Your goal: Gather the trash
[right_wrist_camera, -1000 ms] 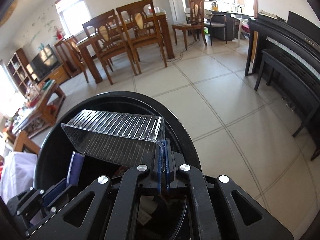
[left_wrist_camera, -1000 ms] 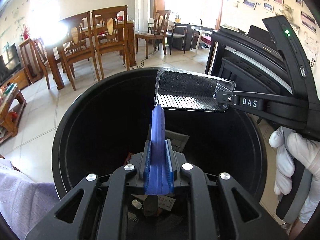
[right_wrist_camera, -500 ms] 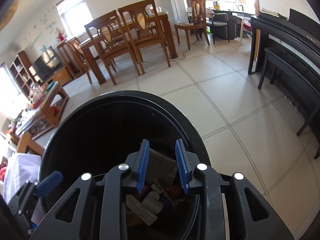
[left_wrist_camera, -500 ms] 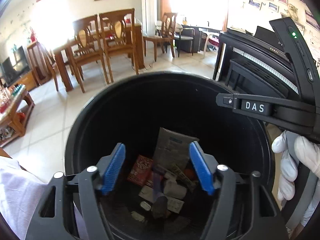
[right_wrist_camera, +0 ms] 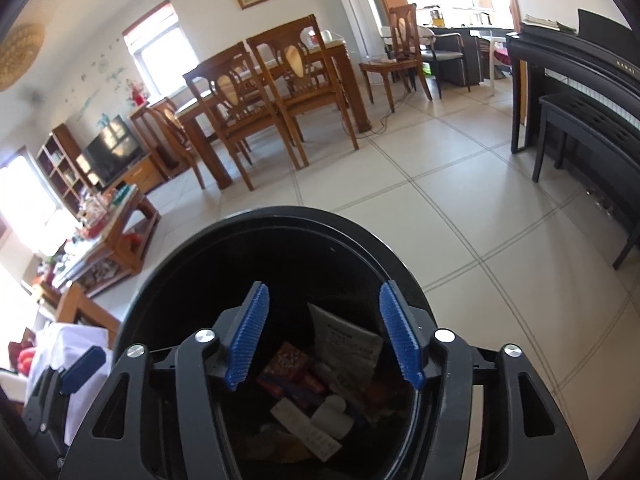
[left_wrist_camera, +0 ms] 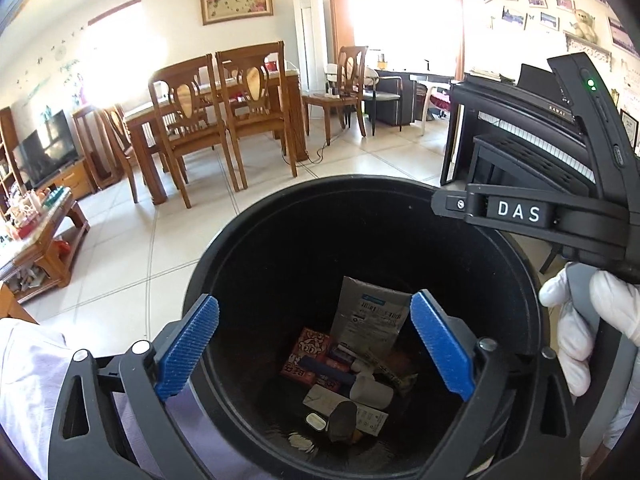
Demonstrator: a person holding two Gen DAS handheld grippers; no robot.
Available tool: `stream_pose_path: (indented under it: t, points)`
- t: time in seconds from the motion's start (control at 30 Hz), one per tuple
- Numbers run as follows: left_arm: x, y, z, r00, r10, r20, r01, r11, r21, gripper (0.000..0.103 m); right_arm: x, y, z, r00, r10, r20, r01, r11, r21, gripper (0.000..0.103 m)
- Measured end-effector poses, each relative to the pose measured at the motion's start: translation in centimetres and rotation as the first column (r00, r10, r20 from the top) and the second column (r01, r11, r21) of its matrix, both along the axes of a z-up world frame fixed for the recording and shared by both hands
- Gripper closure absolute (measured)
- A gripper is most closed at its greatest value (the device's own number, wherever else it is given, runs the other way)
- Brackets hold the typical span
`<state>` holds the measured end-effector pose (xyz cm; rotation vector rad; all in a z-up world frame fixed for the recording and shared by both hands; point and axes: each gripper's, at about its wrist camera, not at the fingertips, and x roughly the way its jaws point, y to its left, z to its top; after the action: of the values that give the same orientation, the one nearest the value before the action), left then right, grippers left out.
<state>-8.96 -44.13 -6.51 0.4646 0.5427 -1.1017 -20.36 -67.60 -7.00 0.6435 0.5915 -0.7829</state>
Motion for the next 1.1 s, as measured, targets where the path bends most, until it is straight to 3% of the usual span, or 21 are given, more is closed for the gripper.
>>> stream_pose_path:
  t: [0.2,0.57,0.9,1.1]
  points:
    - [0.6,2.0,0.8,0.999,0.033,0.0,-0.033,0.999,-0.029,0.005,0.8,1.1,0.5,1.0,0.007,-0.003,-0.007,1.0,-0.027,0.029]
    - [1.3,6.2,2.6,0.996,0.085,-0.007,-0.085,0.99,-0.113,0.005,2.5,2.7,1.3,0.998,0.06,-0.007,-0.06,0.997,-0.049,0.024]
    - [2.6,12.0,5.3,0.984,0.178,-0.008,-0.175,0.961,-0.212,0.005,4.3,7.2,3.2,0.986,0.167,0.026,-0.162,0.977,-0.139,0.024]
    - [3.4,15.8,6.2,0.97,0.244,-0.004,-0.237,0.939,-0.25,0.005,6.1,11.7,4.8,0.962,0.268,0.06,-0.252,0.948,-0.193,0.019]
